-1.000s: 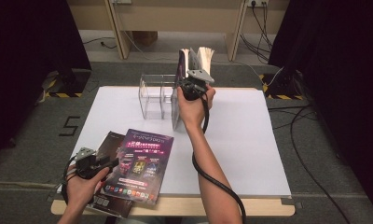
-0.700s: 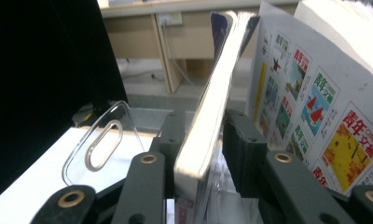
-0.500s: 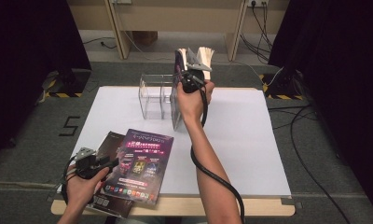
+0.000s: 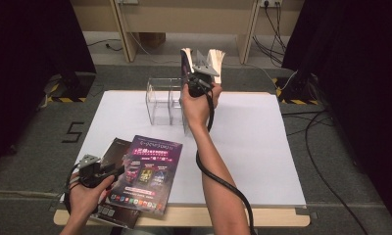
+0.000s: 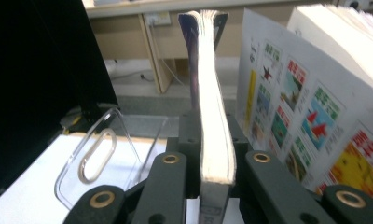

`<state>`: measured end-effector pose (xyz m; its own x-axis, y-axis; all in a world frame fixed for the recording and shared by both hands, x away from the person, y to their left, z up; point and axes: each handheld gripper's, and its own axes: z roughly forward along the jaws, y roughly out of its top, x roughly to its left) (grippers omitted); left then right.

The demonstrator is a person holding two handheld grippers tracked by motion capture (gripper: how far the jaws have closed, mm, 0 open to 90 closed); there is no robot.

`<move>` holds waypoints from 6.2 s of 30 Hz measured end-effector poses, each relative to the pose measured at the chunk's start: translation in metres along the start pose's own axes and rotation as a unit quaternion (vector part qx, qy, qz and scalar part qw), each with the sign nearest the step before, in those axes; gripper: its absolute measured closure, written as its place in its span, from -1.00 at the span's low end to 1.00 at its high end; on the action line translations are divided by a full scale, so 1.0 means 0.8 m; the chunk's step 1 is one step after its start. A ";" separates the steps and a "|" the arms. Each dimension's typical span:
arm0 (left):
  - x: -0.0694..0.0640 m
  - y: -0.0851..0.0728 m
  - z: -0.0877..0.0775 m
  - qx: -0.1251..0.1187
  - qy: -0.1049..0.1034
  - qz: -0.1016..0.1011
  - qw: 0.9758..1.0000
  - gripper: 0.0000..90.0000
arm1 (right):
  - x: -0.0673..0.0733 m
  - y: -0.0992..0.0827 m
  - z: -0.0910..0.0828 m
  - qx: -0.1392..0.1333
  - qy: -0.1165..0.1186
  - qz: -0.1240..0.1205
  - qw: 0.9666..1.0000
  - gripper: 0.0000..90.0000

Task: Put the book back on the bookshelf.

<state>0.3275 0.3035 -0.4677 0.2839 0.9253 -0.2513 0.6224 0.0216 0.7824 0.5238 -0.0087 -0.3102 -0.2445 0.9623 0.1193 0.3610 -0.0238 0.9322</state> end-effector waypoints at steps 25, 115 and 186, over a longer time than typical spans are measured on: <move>-0.004 -0.002 0.003 0.003 -0.002 0.003 1.000 0.17 | -0.003 -0.008 0.006 -0.016 -0.031 -0.039 0.999 0.58; 0.009 0.005 0.020 0.039 0.014 -0.016 0.999 0.05 | -0.013 -0.181 -0.038 0.192 0.077 0.013 0.978 0.37; 0.010 -0.007 0.034 0.075 0.005 -0.006 0.997 0.35 | 0.005 -0.216 0.039 0.281 0.124 0.017 0.951 0.23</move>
<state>0.3463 0.3003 -0.4893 0.2679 0.9294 -0.2538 0.7281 -0.0228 0.6851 0.4885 0.0076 -0.4819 -0.4047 0.8679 0.2881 0.7797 0.1629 0.6046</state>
